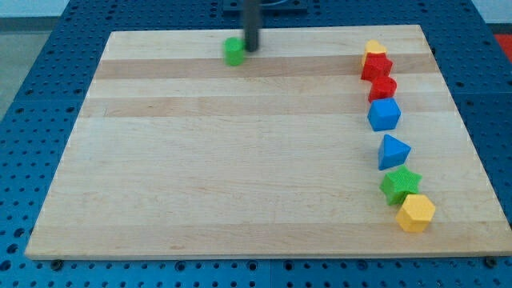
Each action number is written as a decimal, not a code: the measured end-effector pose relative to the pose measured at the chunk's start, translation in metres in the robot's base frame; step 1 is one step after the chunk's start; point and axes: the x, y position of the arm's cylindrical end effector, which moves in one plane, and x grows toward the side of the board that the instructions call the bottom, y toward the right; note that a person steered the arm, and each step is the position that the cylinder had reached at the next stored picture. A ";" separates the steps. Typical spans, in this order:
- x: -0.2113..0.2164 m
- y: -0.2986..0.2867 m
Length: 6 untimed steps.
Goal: Point at top right
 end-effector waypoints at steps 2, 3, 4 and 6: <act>-0.046 0.070; -0.046 0.162; -0.047 0.269; 0.019 0.320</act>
